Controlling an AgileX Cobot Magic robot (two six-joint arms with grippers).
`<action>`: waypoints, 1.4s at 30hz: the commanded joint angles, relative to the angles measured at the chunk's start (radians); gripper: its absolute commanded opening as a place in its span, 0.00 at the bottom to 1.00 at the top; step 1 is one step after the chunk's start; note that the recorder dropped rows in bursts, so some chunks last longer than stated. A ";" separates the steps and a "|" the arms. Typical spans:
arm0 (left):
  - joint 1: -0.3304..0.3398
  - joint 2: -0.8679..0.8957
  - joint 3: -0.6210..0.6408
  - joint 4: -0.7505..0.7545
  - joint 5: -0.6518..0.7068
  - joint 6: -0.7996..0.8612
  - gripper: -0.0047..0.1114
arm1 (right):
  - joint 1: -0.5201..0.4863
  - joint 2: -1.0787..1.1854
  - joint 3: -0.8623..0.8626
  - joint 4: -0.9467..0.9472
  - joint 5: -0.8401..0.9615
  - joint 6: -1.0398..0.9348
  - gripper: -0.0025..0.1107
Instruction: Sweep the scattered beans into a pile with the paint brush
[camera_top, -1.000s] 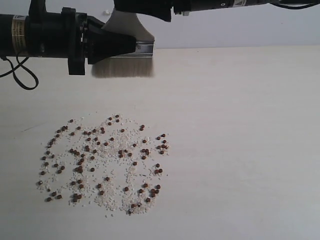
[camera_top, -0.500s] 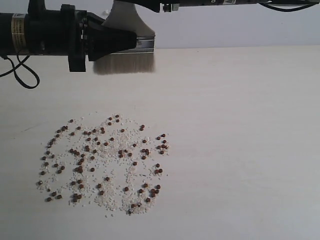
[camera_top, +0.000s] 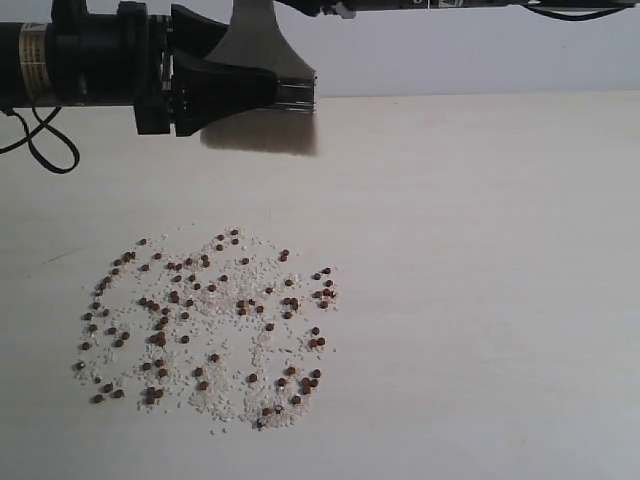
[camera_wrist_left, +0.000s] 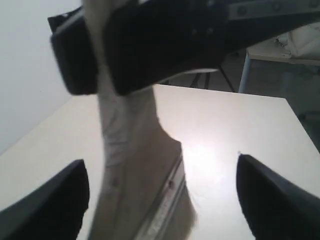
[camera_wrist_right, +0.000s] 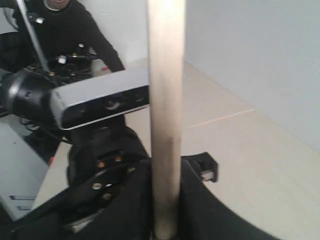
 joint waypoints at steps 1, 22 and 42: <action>0.039 -0.003 -0.003 -0.018 0.006 -0.006 0.60 | 0.000 -0.038 -0.003 0.003 0.196 0.003 0.02; 0.291 -0.468 0.460 -0.819 0.740 0.350 0.04 | 0.001 -0.106 -0.003 -0.149 0.676 0.071 0.02; 0.289 -1.392 1.100 -1.376 0.781 0.786 0.04 | 0.209 -0.106 0.040 -0.314 0.749 0.021 0.02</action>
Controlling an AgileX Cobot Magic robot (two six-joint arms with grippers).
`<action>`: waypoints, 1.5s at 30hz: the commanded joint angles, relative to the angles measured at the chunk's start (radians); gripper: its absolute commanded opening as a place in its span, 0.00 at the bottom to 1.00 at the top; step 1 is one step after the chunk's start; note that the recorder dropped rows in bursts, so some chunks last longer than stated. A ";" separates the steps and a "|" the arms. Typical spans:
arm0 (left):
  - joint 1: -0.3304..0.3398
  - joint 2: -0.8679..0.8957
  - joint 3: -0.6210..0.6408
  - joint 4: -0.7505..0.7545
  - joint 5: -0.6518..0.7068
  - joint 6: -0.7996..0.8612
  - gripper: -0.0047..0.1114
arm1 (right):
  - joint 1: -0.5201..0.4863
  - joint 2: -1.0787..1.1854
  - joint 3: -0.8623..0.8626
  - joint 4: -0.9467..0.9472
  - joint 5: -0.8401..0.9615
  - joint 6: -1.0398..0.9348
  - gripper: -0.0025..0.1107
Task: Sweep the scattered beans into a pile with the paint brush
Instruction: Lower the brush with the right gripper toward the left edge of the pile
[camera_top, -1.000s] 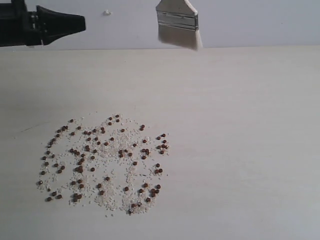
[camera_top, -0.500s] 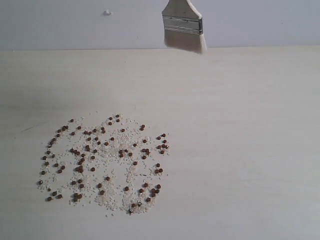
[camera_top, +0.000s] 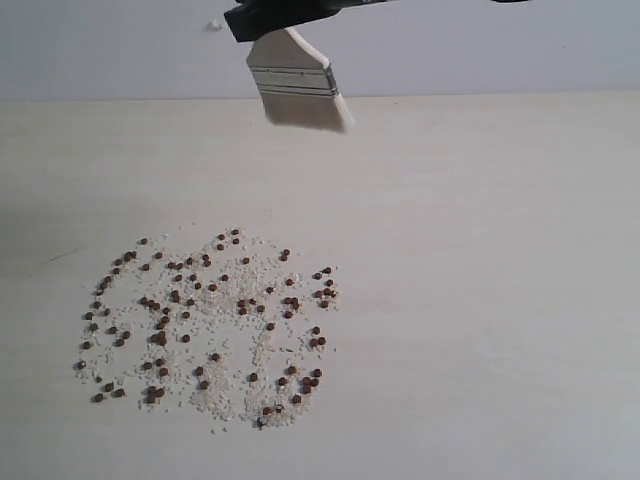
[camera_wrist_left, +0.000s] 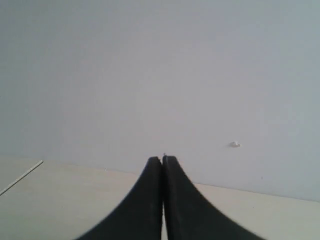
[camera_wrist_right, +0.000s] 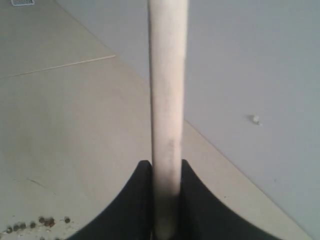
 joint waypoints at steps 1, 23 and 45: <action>-0.006 -0.110 0.006 -0.009 0.114 -0.007 0.04 | 0.003 -0.013 0.054 0.004 0.028 -0.105 0.02; -0.006 -0.506 0.006 -0.008 0.619 -0.035 0.04 | 0.085 -0.013 0.461 1.485 -0.313 -1.926 0.02; -0.006 -0.506 0.006 -0.055 0.725 -0.136 0.04 | 0.179 0.264 0.394 1.264 -0.616 -1.772 0.02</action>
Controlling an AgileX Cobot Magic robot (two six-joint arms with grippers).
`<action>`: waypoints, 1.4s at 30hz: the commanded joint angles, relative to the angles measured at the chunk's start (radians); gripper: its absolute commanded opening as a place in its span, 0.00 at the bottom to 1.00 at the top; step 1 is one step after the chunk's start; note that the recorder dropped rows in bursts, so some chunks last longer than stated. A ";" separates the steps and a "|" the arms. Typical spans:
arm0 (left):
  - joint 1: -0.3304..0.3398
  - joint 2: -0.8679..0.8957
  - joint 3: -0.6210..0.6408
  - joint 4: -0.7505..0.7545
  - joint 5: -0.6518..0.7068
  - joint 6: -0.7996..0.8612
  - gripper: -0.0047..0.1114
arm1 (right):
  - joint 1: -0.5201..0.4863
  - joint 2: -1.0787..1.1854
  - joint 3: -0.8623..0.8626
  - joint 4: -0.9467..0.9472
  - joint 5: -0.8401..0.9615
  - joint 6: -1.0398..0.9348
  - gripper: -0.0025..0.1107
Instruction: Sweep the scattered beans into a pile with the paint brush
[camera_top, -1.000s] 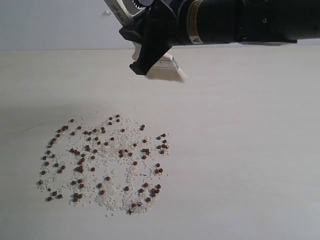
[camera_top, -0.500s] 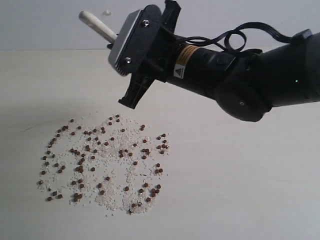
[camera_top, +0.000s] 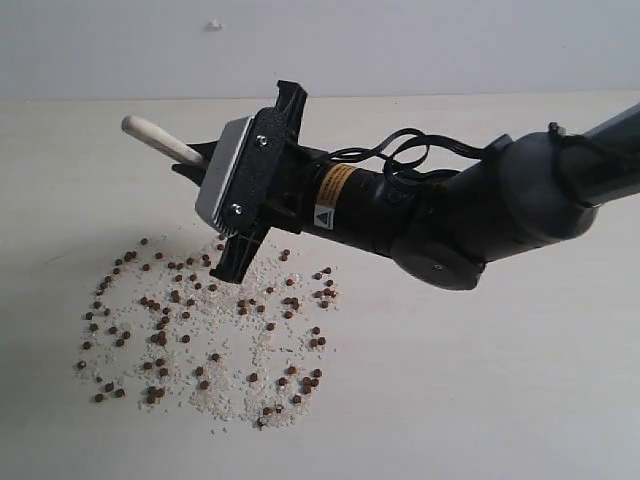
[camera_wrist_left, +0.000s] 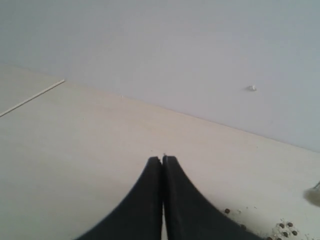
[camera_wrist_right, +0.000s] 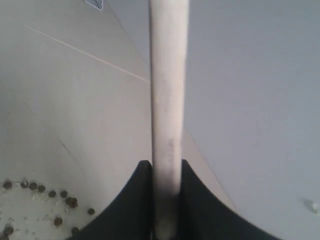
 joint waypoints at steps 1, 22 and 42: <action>-0.006 -0.006 0.003 -0.016 0.009 -0.096 0.04 | 0.001 0.073 -0.104 -0.078 -0.041 0.125 0.02; -0.006 -0.006 0.003 -0.013 0.013 -0.114 0.04 | 0.001 0.461 -0.792 -0.739 0.210 0.612 0.02; -0.006 -0.006 0.003 -0.010 0.013 -0.114 0.04 | -0.010 0.371 -0.801 -1.312 -0.028 1.457 0.02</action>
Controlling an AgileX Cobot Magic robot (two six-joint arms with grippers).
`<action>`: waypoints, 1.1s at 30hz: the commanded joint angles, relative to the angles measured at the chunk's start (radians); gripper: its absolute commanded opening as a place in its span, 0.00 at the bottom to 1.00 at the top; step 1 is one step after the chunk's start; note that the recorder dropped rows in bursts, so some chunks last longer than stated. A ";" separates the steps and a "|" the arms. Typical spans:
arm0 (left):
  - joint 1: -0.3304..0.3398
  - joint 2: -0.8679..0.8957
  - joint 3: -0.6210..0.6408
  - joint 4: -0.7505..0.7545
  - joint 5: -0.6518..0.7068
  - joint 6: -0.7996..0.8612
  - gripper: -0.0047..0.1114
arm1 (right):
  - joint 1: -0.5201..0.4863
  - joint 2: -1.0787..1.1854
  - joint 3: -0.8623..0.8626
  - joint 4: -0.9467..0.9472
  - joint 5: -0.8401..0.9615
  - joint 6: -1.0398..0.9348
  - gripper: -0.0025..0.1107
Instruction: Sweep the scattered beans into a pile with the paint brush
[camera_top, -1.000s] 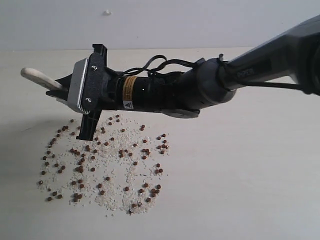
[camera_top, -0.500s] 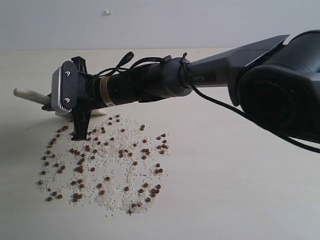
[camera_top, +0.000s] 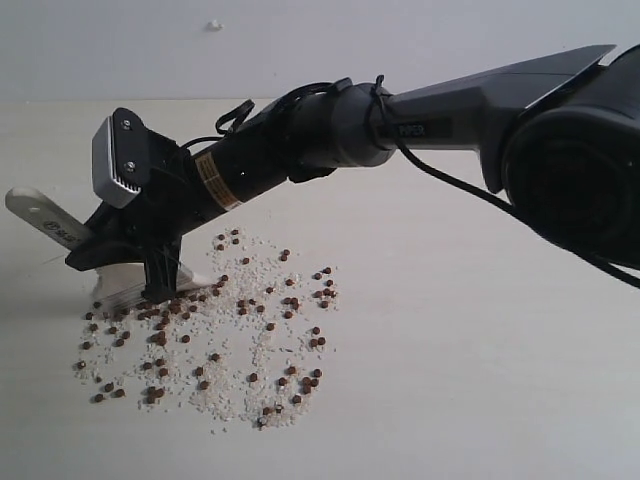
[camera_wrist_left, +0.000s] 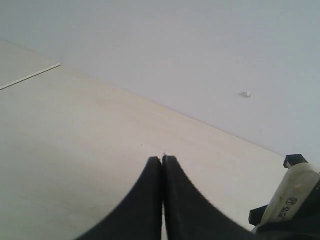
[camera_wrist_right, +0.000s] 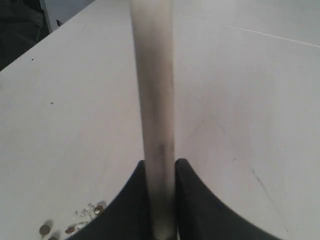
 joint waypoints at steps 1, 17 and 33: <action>-0.006 -0.006 0.003 -0.005 -0.002 -0.003 0.04 | -0.005 -0.047 0.012 -0.034 0.035 0.045 0.02; -0.006 -0.006 0.003 -0.005 -0.002 -0.003 0.04 | -0.005 -0.043 0.012 0.190 0.084 -0.456 0.02; -0.006 -0.006 0.003 -0.005 -0.002 -0.003 0.04 | -0.005 0.088 -0.136 0.107 -0.150 -0.330 0.02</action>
